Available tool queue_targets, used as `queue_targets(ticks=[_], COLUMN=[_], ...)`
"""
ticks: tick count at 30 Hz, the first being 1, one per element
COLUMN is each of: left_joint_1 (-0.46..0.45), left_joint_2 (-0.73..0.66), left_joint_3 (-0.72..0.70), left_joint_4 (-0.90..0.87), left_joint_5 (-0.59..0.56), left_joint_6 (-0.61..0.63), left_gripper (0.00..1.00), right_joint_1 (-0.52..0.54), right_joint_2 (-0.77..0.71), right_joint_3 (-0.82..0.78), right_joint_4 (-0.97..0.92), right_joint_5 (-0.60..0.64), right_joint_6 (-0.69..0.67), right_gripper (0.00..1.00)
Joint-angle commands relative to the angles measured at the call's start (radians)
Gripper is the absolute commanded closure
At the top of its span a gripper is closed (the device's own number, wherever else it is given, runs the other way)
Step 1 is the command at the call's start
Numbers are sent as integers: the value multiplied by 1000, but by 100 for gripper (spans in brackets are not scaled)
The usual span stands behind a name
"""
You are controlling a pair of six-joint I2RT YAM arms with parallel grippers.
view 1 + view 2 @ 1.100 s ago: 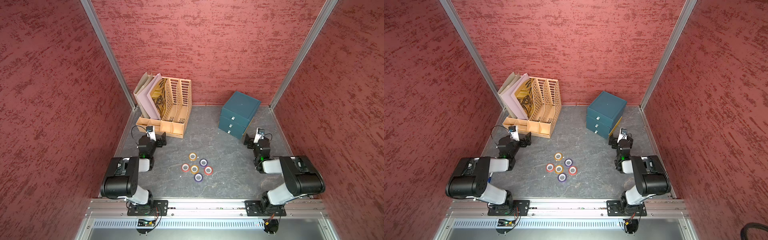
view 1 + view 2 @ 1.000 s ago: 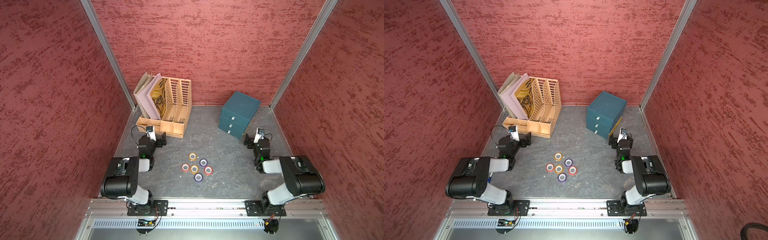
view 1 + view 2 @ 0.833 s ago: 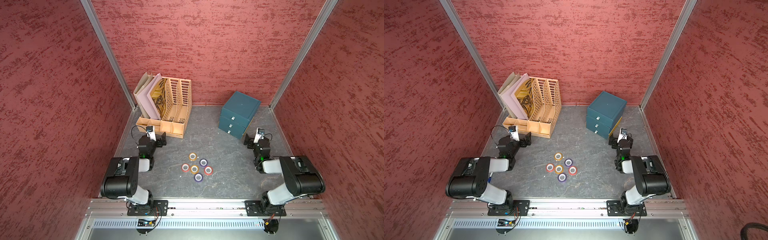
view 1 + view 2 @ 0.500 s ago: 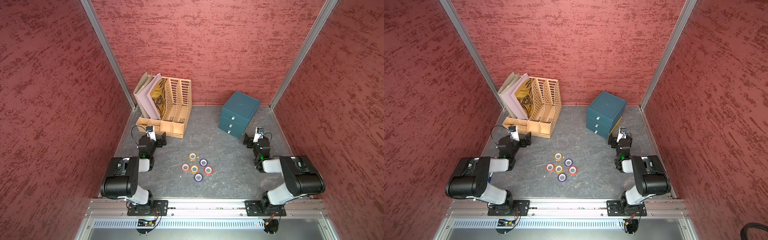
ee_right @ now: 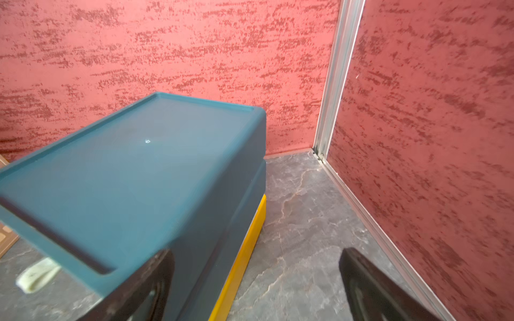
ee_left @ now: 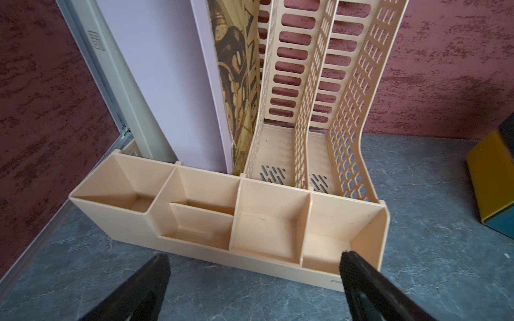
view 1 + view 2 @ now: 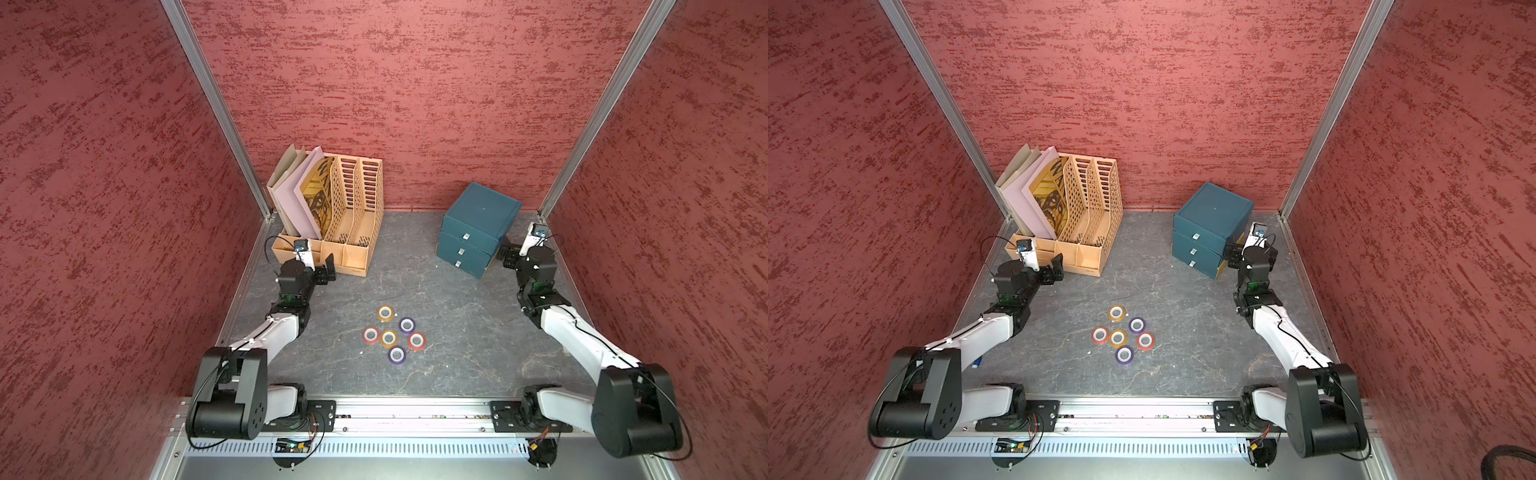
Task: Place the transparent tape into the drawer according to color
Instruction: Move the storage box to the center of the board.
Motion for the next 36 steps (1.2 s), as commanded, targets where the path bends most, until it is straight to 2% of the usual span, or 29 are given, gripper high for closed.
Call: queue_targets(ticks=[1,7,11,14,20,24,36], left_joint_1=[-24,-38,-61,-87,-124,-127,-140], left_joint_2=[-35,-42,-45,-48,-59,-59,-30], left_joint_3=[74,243,325,362,400,408,414], left_joint_4=[-206,-421,-513,-555,-606,-614,-607], left_joint_5=[-9,115,242,294,352,383,429], left_joint_6=[-38,-98,-117,-115,-100,-96,-85], left_gripper=[0,0,0,0,0,0,0], right_joint_1=[40,44,41,21,-17,-69,-127], right_joint_2=[-42,-32,5,37,102,150,318], right_joint_3=[52,154,208,235,290,334,436], right_joint_4=[-236,-317,-298,-269,-234,-236,-241], right_joint_5=[148,180,167,119,43,-53,-278], right_joint_6=[49,124,181,241,320,373,425], right_gripper=[2,1,2,1,1,1,1])
